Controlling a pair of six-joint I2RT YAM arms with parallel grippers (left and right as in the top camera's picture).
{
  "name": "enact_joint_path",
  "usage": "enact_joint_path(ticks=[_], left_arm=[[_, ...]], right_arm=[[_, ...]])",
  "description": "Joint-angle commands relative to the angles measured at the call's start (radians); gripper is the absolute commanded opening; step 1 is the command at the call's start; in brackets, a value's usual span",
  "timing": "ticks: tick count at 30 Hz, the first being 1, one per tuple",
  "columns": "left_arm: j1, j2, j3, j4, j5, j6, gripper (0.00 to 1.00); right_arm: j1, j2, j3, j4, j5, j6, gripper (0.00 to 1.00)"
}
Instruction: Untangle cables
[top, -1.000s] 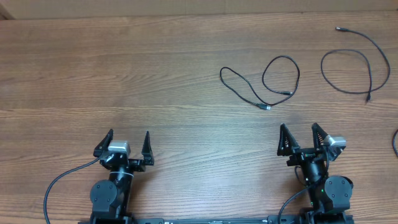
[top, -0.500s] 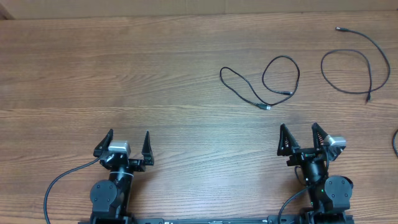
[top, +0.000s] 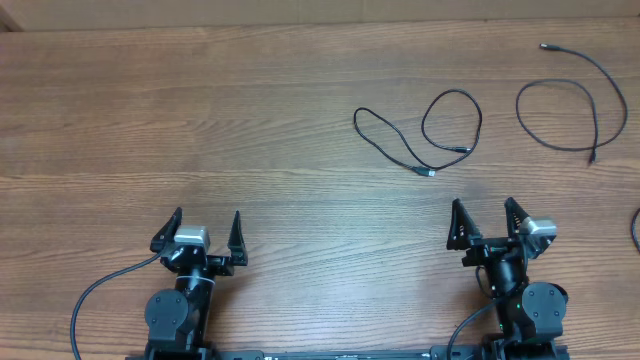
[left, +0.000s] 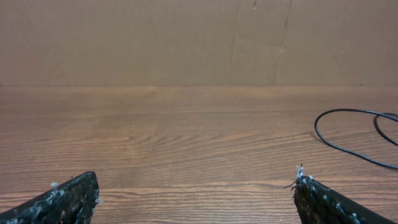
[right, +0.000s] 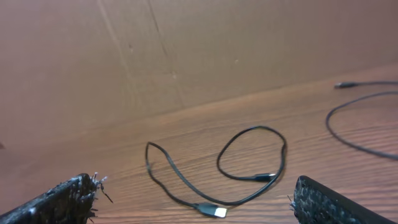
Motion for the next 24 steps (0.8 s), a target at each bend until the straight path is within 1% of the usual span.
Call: enact_joint_path(ticks=[1,3,24], left_arm=[[0.009,-0.009,-0.003,-0.002,-0.003,0.027,1.00],[0.009,-0.009,-0.003,-0.002,-0.003,0.027,0.99],[0.009,-0.009,-0.003,-0.002,-0.003,0.027,1.00]], right_arm=[[-0.001,-0.012,-0.010,0.001,0.021,-0.156,1.00],[-0.001,-0.012,-0.010,0.001,0.023,-0.182,1.00],[-0.001,-0.012,-0.010,0.002,0.025,-0.182,1.00]])
